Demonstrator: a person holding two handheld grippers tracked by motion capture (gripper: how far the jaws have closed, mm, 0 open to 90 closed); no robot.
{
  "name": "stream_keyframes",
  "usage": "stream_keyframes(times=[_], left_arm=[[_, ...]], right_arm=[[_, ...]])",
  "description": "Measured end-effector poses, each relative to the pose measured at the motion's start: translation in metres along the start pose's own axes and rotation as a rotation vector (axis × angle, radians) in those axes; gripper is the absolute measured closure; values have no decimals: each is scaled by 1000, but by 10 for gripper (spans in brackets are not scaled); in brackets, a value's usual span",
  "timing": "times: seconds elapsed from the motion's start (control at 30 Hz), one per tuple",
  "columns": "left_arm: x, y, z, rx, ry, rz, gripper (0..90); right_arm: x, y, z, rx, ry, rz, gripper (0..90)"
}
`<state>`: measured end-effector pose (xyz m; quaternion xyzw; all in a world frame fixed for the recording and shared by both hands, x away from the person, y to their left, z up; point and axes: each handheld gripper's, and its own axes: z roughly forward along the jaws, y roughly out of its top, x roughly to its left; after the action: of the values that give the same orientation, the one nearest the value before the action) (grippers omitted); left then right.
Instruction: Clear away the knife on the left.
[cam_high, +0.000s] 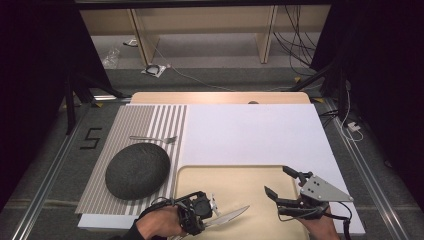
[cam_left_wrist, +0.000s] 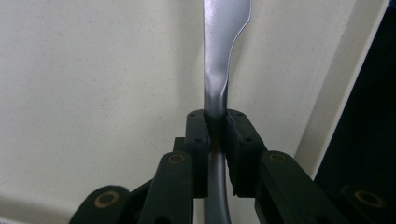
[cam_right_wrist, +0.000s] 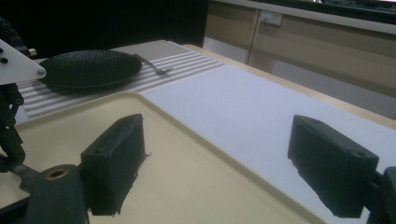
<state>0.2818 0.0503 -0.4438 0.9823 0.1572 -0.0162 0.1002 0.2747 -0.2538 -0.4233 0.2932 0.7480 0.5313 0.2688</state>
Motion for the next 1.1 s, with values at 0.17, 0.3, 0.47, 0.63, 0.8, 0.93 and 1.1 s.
stream_keyframes(times=[0.17, 0.3, 0.47, 0.63, 0.8, 0.93, 1.1], left_arm=[[2, -1, 6, 14, -7, -9, 794], [3, -1, 8, 17, -15, -15, 794], [2, -2, 10, 17, -14, -13, 791], [0, -4, 2, -39, 7, -5, 655], [-3, -3, -8, -109, 30, 12, 641], [-6, -2, -5, -144, 40, 41, 744], [-10, 0, -1, -190, 47, 86, 849]], right_arm=[[0, 0, -1, 2, 0, -1, 197], [0, 0, 0, -3, 2, 1, 197], [0, 0, -1, 1, 3, 0, 197], [0, 0, -1, 5, 4, 0, 197], [0, 0, -1, 2, 5, 0, 197], [1, 0, -1, 6, 7, 0, 197], [1, 0, -1, 5, 6, 0, 198]])
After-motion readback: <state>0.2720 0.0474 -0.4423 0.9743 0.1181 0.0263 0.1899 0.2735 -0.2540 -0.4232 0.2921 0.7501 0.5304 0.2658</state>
